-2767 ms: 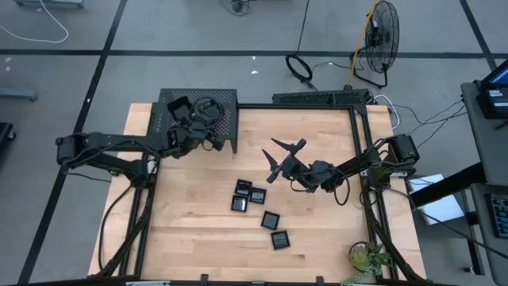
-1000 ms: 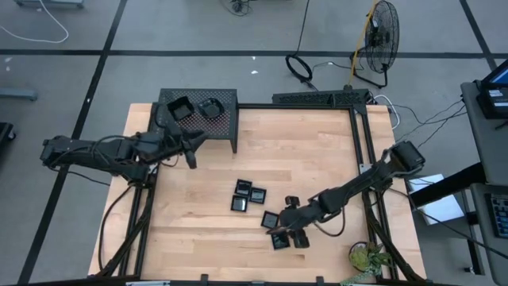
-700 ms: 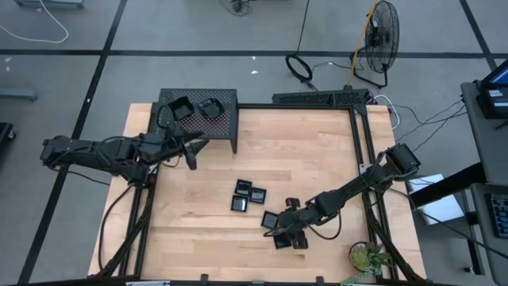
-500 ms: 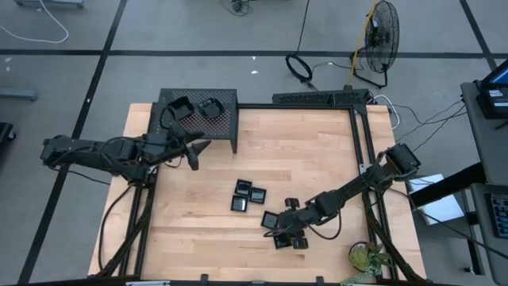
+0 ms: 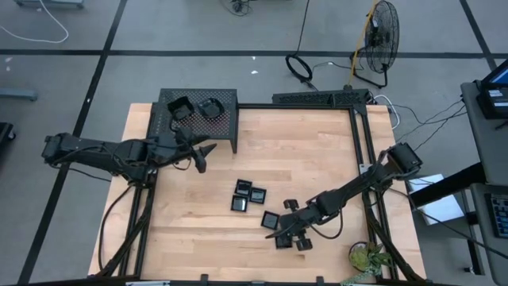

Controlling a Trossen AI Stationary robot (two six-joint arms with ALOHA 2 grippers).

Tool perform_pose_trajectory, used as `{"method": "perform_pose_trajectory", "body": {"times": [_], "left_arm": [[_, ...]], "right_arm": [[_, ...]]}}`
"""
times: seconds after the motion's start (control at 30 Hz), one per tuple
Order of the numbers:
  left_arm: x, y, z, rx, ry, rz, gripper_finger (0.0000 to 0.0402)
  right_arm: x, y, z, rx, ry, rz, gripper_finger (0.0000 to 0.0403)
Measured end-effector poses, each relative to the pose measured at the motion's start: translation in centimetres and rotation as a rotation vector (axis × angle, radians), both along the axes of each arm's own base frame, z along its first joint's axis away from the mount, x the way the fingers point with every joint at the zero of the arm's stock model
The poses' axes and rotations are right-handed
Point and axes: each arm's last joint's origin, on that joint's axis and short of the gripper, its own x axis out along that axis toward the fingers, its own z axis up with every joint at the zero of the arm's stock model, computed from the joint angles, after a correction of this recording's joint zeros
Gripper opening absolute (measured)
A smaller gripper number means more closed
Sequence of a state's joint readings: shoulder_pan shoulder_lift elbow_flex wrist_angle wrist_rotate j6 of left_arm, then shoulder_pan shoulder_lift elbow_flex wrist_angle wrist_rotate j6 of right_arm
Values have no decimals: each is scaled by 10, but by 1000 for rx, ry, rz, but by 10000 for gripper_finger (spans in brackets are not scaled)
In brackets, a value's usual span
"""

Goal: Pick & Place Mini shaped plates
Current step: Put the square plate on the shelf

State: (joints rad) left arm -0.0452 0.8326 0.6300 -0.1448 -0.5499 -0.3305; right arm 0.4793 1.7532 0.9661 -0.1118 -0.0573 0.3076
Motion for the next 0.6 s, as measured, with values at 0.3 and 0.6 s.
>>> {"method": "perform_pose_trajectory", "body": {"times": [0.3, 0.6], "left_arm": [[4, -1, 1, -30, -38, -26, 195], [42, -19, -14, -65, -58, -228, 195]], "right_arm": [[-17, 0, 48, 2, -127, 20, 0], [-37, -17, 85, -602, -495, -337, 0]]}}
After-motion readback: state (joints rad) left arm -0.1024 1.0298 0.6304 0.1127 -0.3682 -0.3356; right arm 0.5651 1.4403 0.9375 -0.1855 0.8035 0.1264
